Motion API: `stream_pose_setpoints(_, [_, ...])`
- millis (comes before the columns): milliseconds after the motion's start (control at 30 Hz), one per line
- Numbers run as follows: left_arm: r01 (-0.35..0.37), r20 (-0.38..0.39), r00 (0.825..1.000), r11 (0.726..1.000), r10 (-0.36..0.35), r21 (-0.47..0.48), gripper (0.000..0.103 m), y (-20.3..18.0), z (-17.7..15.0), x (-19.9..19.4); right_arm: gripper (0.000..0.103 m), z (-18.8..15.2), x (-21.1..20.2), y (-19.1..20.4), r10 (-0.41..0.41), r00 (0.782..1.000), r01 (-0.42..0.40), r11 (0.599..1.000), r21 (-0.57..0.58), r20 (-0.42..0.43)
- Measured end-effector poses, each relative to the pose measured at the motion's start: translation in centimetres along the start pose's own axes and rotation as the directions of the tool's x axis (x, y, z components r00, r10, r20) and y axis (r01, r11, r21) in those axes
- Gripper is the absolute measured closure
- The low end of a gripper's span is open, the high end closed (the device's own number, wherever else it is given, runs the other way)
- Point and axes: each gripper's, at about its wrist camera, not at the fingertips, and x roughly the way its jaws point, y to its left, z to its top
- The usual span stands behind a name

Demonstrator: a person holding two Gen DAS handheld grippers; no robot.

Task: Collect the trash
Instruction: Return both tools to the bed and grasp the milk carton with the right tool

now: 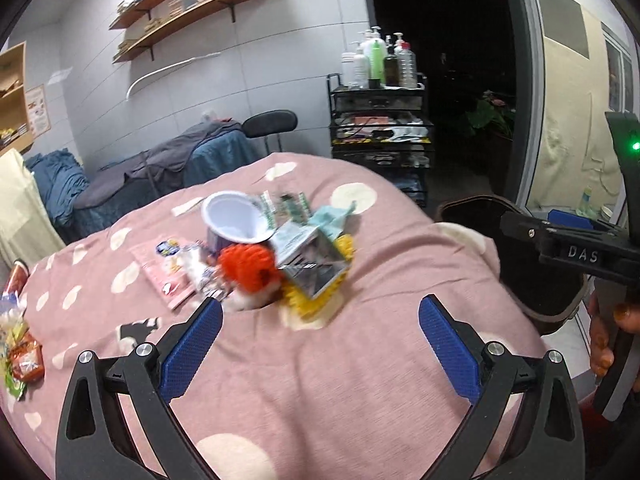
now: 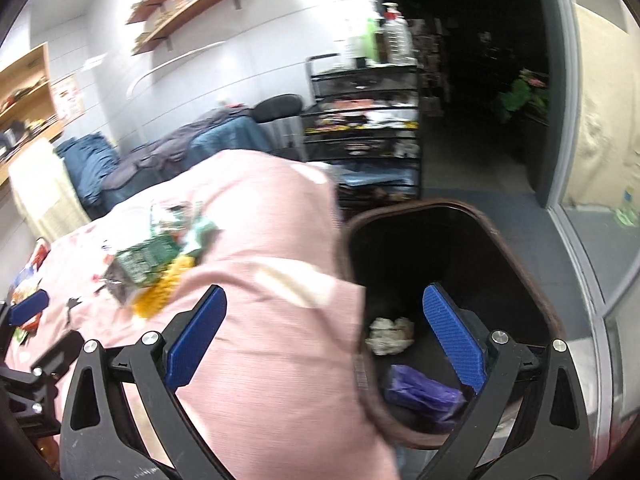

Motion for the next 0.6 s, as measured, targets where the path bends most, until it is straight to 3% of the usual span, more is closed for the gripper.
stream_pose_setpoints(300, [-0.055,-0.084,0.996,0.985,0.042,-0.161,0.005,6.1,-2.0,0.8,0.006,0.4,1.0,5.8,0.137,0.990,-0.140,0.986,-0.091,-0.038])
stream_pose_setpoints(600, [-0.108,-0.124,0.989,0.958,0.077,-0.265,0.006,10.2,-2.9,1.5,0.006,0.5,3.4,13.4,0.188,0.975,-0.212,0.944,-0.253,-0.116])
